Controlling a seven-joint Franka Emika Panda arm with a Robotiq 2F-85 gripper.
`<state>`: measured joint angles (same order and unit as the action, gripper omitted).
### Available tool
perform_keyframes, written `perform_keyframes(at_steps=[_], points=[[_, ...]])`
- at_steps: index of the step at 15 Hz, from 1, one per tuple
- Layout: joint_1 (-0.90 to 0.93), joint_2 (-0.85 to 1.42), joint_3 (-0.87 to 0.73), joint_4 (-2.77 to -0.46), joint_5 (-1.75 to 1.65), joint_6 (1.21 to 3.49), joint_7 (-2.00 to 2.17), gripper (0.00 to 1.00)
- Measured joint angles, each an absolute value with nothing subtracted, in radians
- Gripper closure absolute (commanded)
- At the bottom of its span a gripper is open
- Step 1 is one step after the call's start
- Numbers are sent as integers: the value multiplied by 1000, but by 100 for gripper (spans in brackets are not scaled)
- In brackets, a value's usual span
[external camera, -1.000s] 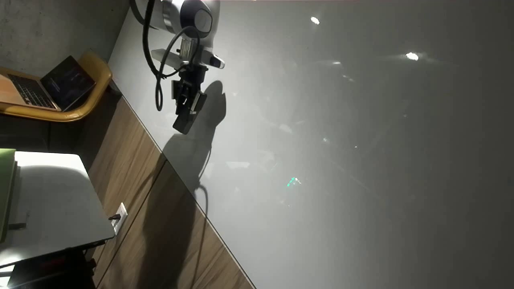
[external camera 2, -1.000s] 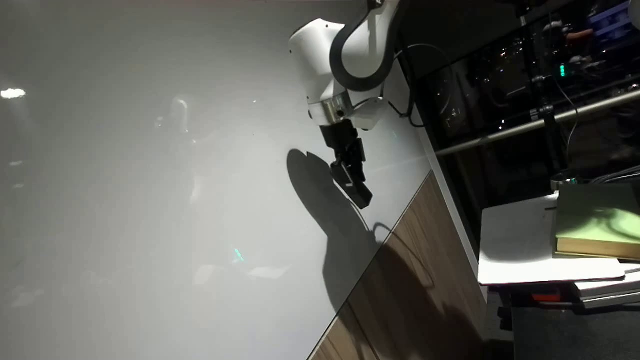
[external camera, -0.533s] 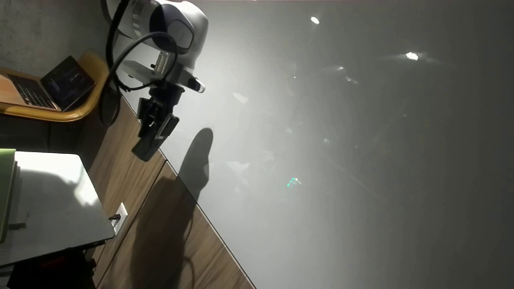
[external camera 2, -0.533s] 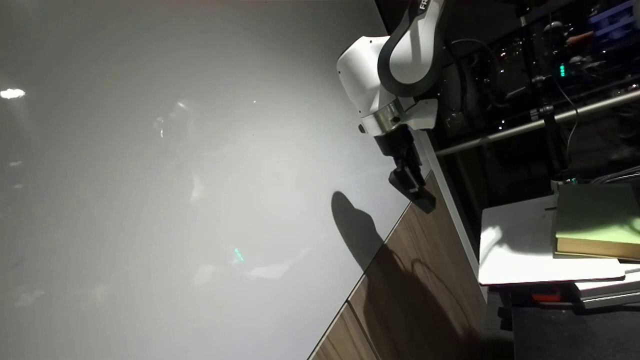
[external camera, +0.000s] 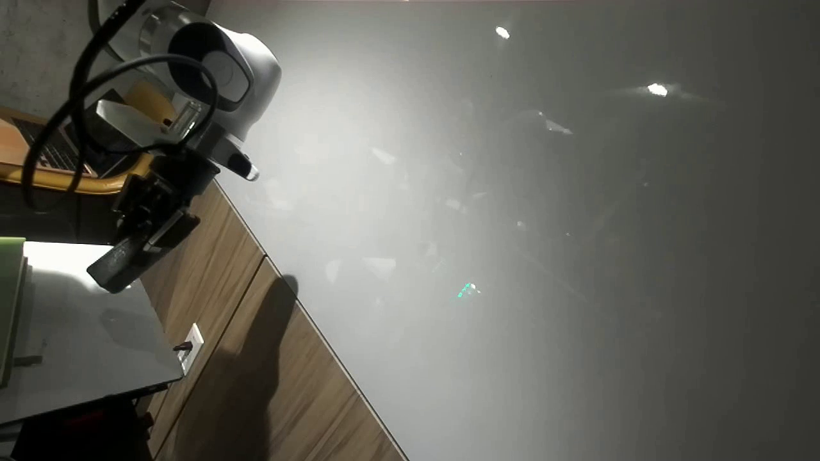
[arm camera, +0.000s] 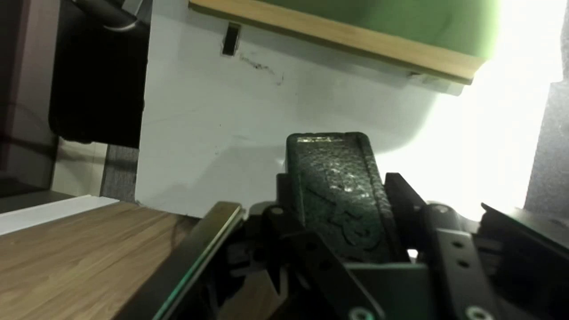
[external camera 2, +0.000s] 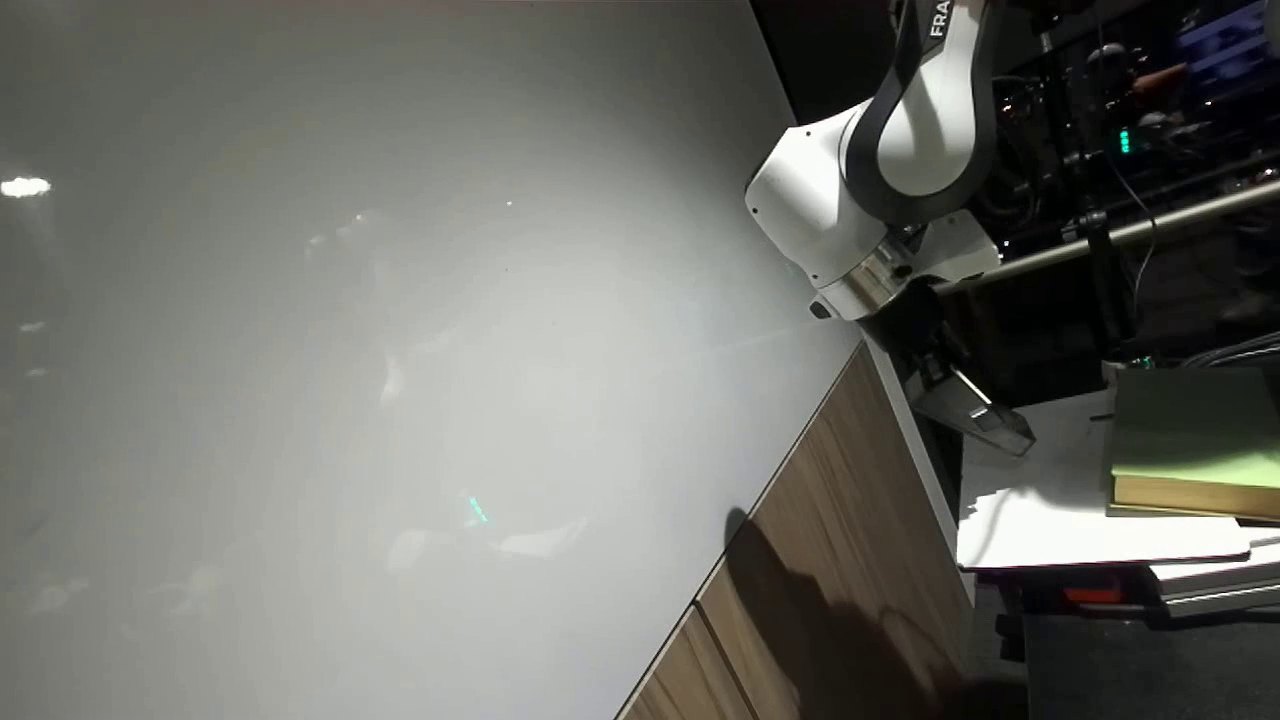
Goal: Use the black eraser to wipe the whiteboard.
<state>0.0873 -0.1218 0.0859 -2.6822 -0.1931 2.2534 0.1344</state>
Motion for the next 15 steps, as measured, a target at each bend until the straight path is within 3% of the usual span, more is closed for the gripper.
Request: perform_keyframes(at_steps=[15], points=[[69,-58,79,-2705,-193,2213,134,72]])
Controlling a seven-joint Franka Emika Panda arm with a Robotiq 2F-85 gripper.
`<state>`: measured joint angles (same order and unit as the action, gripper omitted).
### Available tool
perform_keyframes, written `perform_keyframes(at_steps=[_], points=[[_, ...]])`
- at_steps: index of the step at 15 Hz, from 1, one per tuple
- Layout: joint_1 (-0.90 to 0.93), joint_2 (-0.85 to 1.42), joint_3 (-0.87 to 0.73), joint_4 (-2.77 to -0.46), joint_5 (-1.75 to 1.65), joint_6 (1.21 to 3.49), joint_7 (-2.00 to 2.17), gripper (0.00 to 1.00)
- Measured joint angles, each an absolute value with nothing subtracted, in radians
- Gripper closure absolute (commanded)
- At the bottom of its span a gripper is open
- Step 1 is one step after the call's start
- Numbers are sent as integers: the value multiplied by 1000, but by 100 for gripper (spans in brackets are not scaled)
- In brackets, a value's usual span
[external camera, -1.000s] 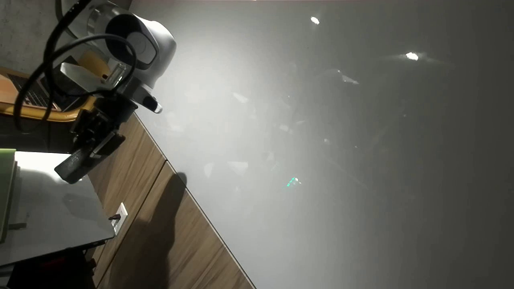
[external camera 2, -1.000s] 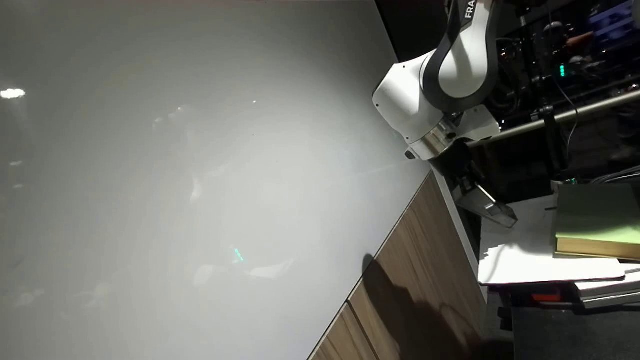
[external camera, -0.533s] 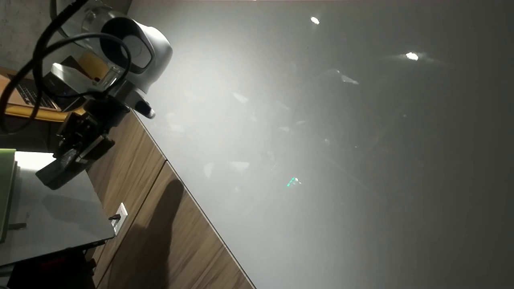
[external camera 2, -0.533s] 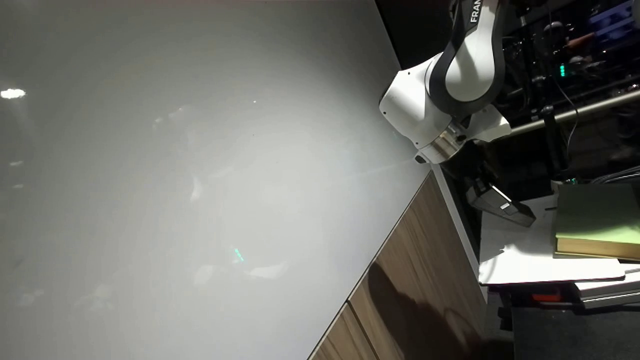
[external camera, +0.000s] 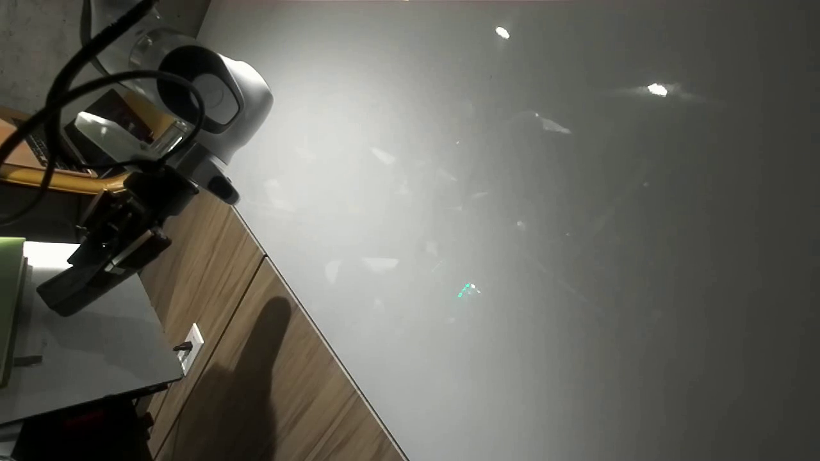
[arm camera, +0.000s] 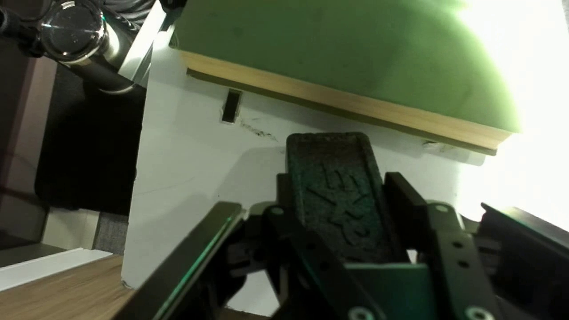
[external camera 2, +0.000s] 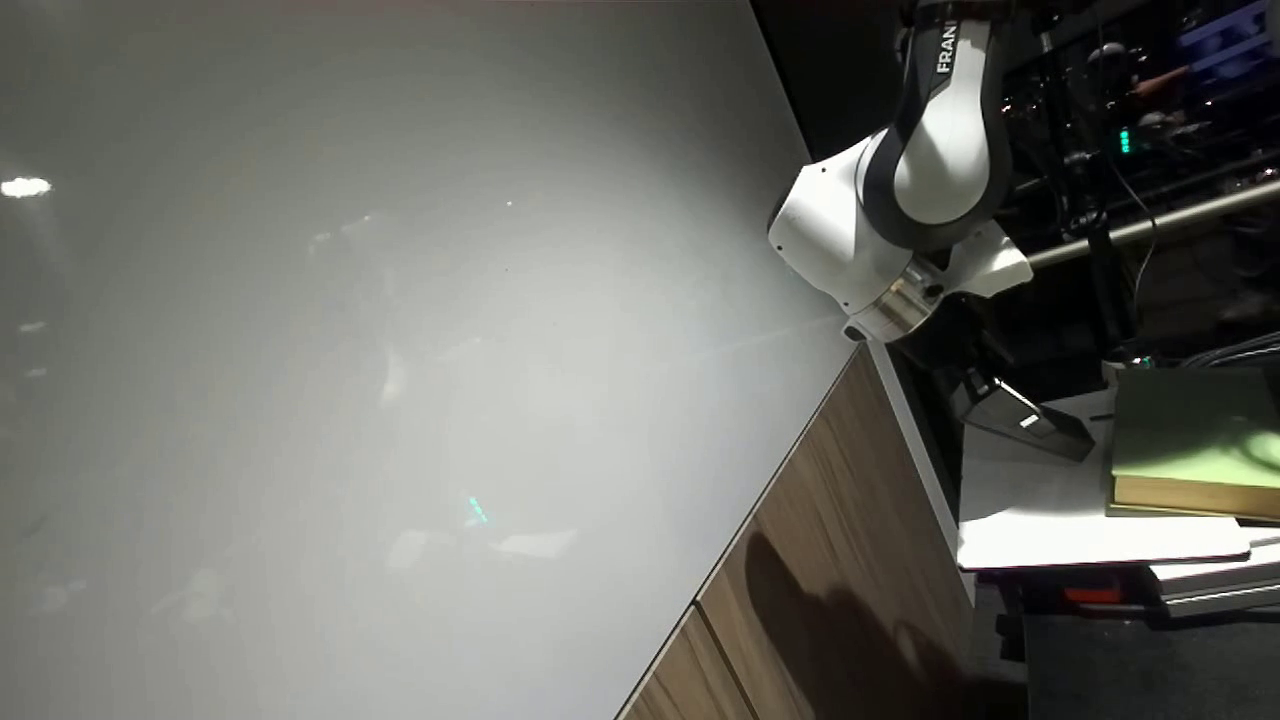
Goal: Use the black eraser to wipe the whiteboard.
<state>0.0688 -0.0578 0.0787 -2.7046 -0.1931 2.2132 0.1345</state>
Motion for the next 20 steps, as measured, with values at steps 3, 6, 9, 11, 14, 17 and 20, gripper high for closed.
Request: perform_keyframes(at_steps=[3,6,9,11,14,17,20], points=[[66,-46,77,-2704,-193,2213,134,72],[66,-38,77,-2699,-190,2213,134,72],[65,-22,76,-2662,-164,2213,134,72],[58,1,68,-2620,-151,2213,134,72],[39,46,42,-2560,-147,2210,134,72],[21,96,19,-2524,-147,2189,134,72],[21,125,16,-2515,-145,2157,135,72]])
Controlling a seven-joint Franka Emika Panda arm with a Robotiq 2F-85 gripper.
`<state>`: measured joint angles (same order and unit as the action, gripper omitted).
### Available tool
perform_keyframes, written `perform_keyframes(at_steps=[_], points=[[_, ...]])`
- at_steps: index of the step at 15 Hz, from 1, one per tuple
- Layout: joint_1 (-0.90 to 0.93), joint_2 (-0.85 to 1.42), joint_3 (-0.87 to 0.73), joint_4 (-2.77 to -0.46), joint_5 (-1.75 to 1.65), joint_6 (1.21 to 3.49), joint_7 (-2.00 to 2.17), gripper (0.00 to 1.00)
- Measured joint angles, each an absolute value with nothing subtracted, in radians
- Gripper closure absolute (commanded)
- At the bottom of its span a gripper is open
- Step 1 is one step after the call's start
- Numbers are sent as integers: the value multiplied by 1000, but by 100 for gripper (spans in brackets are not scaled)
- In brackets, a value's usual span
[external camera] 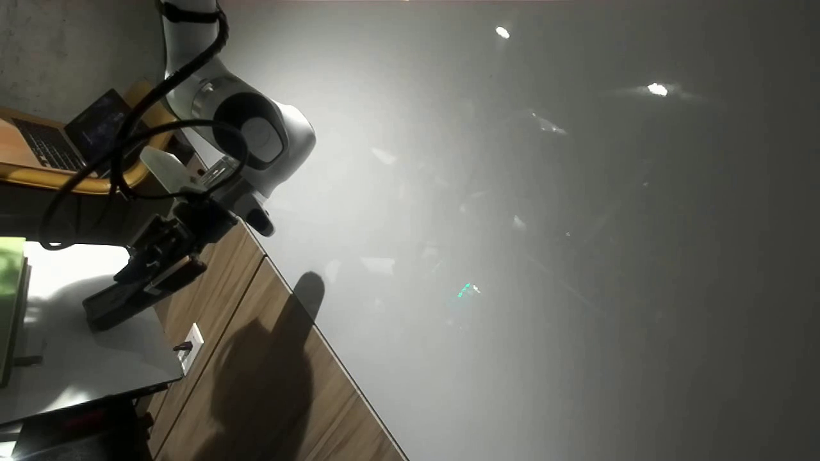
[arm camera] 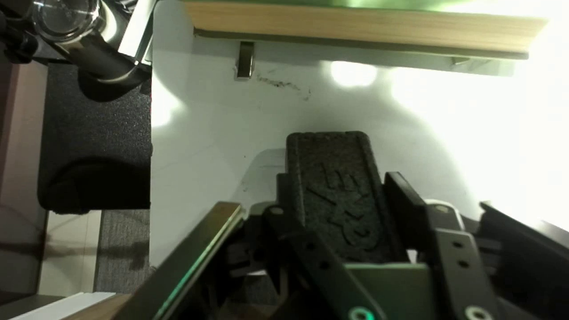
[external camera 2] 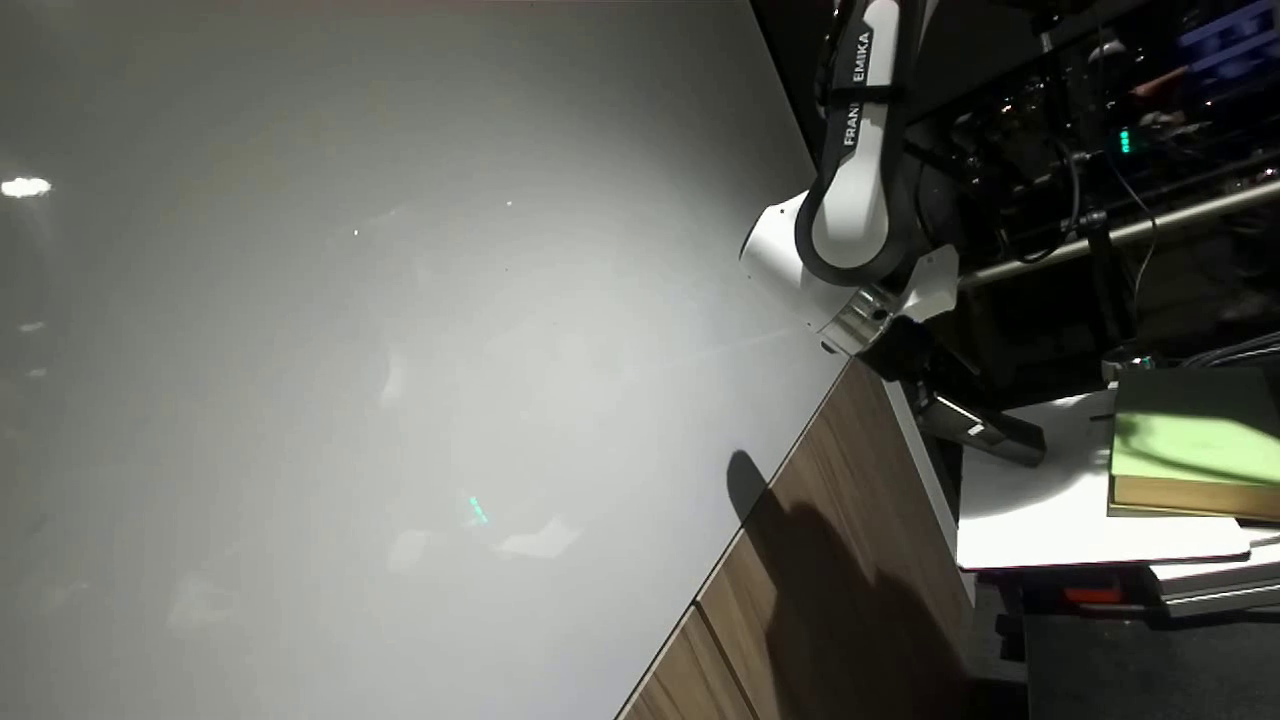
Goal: Use the black eraser to wipe the whiteboard.
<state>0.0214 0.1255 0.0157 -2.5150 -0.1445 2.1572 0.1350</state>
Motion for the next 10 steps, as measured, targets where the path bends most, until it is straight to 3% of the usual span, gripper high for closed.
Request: perform_keyframes(at_steps=[7,8,10], points=[[43,137,34,-2512,-124,2108,136,72],[43,138,34,-2511,-124,2105,136,23],[43,141,34,-2508,-124,2103,136,16]])
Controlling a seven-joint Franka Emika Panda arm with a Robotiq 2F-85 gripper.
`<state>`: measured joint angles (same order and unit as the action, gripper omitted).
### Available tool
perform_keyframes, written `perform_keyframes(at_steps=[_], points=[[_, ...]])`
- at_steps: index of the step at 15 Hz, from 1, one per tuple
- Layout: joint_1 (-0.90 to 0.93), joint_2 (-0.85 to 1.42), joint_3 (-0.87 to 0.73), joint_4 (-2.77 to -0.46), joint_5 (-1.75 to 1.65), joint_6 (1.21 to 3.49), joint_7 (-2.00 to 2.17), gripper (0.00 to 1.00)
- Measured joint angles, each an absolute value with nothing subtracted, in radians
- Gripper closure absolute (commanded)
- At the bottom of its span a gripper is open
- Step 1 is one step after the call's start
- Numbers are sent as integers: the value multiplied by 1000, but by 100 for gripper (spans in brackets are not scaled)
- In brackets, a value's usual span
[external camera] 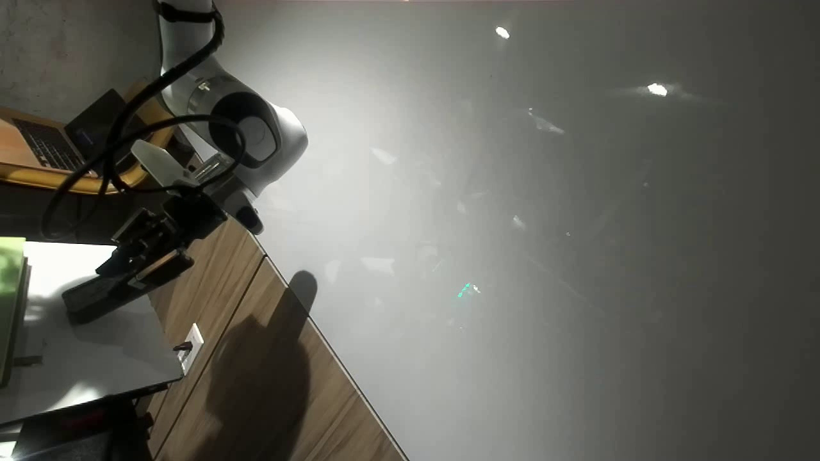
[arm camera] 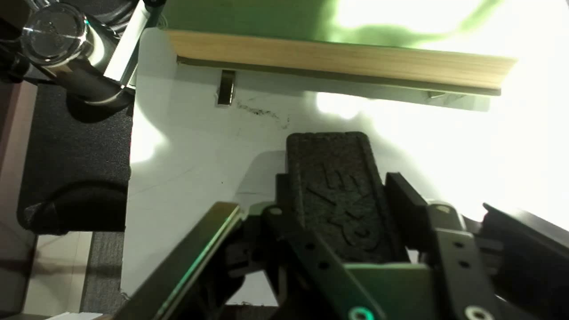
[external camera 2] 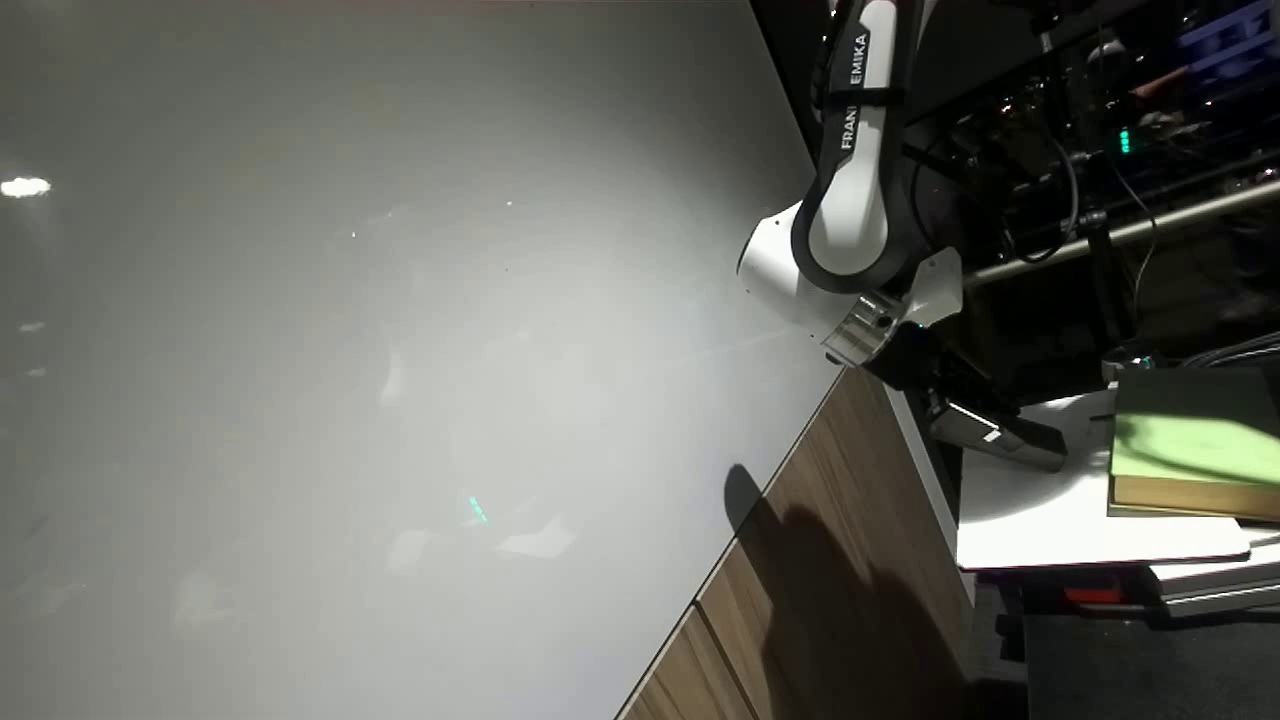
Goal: Use the black eraser to wipe the whiteboard.
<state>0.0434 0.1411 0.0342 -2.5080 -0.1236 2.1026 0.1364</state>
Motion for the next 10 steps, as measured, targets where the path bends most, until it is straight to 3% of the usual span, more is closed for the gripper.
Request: perform_keyframes(at_steps=[2,3,10], points=[[43,145,34,-2508,-124,2103,137,2],[43,148,34,-2507,-124,2103,137,0],[43,169,33,-2506,-124,2103,137,0]])
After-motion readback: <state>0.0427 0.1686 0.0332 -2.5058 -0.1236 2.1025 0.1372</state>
